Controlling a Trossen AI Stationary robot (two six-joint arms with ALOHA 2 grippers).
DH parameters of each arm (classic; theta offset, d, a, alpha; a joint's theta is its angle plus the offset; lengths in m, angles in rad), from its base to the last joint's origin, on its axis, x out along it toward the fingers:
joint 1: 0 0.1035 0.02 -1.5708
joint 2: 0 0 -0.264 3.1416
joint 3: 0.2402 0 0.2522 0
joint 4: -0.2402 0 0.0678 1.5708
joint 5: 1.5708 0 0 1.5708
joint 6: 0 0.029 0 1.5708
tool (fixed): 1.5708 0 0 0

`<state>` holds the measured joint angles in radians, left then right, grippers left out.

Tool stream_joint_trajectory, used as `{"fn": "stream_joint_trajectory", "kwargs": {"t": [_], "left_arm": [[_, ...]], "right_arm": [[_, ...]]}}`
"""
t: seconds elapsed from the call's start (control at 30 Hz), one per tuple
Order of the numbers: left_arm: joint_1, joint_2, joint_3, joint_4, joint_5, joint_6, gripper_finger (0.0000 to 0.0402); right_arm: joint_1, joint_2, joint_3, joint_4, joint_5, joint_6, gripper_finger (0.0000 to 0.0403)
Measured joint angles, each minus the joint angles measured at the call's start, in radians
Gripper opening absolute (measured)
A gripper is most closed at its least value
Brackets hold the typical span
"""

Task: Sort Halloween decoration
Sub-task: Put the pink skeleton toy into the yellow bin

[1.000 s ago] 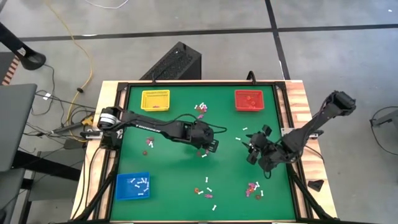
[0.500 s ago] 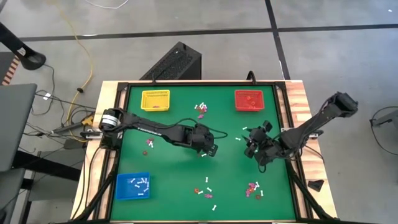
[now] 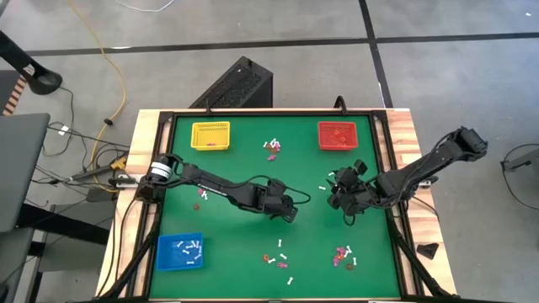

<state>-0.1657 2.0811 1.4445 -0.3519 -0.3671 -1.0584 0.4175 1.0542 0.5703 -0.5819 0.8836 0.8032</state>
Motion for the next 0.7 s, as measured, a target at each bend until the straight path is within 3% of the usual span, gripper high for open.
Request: {"fn": "stream_joint_trajectory", "kwargs": {"t": [0.33,0.7], "left_arm": [[-0.012,0.000,-0.020,0.010,-0.068,0.003,0.0155],[-0.015,0.043,-0.022,0.044,-0.012,0.007,0.0155]], "right_arm": [[0.001,0.000,0.000,0.010,-0.002,0.000,0.0210],[0.001,0.000,0.000,0.017,-0.003,0.000,0.0210]]}}
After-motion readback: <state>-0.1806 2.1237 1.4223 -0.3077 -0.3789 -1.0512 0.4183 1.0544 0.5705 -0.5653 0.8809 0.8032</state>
